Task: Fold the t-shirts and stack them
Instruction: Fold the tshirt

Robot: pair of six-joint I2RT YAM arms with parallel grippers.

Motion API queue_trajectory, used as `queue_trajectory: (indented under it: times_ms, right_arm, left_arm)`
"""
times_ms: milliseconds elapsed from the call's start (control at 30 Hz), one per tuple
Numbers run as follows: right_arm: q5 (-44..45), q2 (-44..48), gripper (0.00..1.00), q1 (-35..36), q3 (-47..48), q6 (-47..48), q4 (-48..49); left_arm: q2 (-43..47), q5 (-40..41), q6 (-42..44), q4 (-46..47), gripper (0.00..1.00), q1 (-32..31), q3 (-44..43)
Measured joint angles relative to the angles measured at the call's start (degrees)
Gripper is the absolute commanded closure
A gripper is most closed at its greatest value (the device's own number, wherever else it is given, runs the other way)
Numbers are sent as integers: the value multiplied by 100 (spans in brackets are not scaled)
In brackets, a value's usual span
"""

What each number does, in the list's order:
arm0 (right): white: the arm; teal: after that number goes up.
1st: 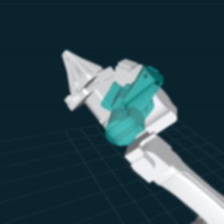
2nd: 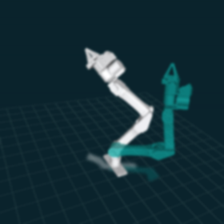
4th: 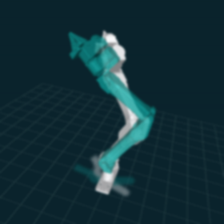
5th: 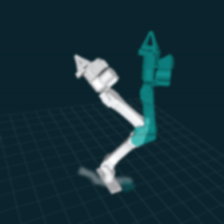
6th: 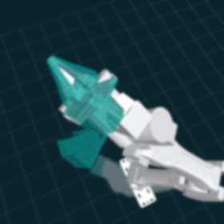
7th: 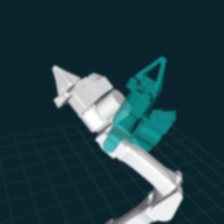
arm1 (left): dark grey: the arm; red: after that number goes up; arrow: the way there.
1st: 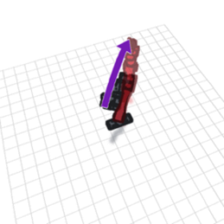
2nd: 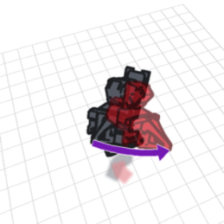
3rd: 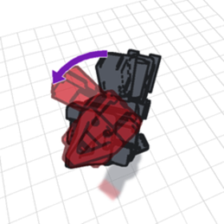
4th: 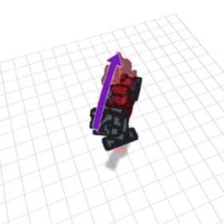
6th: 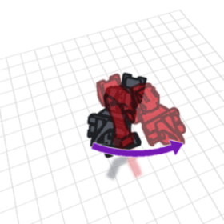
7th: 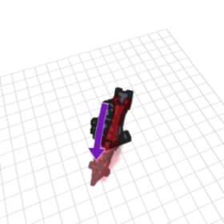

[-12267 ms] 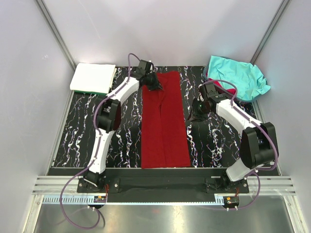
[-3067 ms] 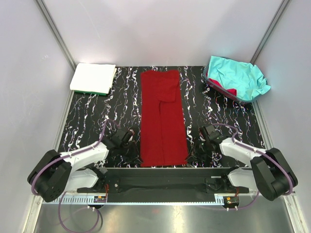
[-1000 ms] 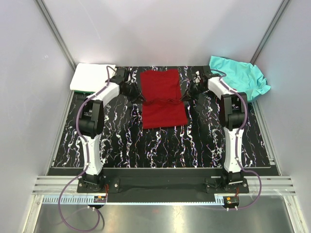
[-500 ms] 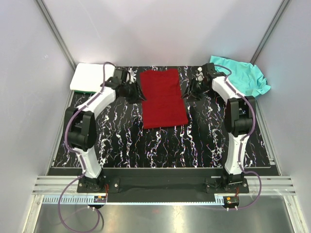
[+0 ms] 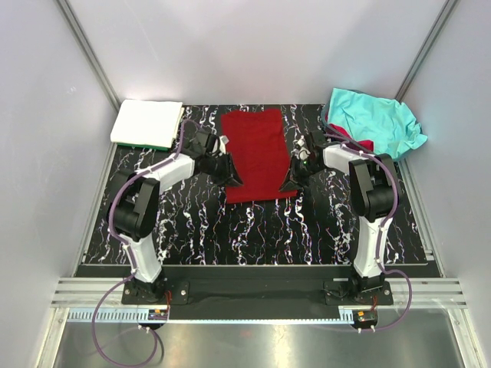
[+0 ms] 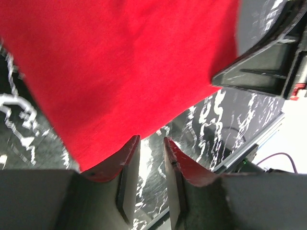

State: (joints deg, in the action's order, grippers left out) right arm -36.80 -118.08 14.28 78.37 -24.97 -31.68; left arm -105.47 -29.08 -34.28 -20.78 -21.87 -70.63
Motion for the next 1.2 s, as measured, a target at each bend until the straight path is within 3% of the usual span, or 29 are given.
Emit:
queue_trajectory:
  times_ms: [200, 433, 667, 833, 1200]
  right_arm:
    - [-168, 127, 94, -225, -719, -11, 313]
    - [13, 734, 92, -400, -804, 214, -63]
    - [-203, 798, 92, 402, 94, 66, -234]
    - [-459, 332, 93, 1062, 490, -96, -166]
    - [-494, -457, 93, 1248, 693, -109, -675]
  left_arm:
    - [-2, 52, 149, -153, 73, 151, 544]
    - [260, 278, 614, -758, 64, 164, 525]
    - [903, -2, 229, -470, 67, -90, 214]
    - [643, -452, -284, 271, 71, -238, 527]
    - [136, -466, -492, 437, 73, -225, 1342]
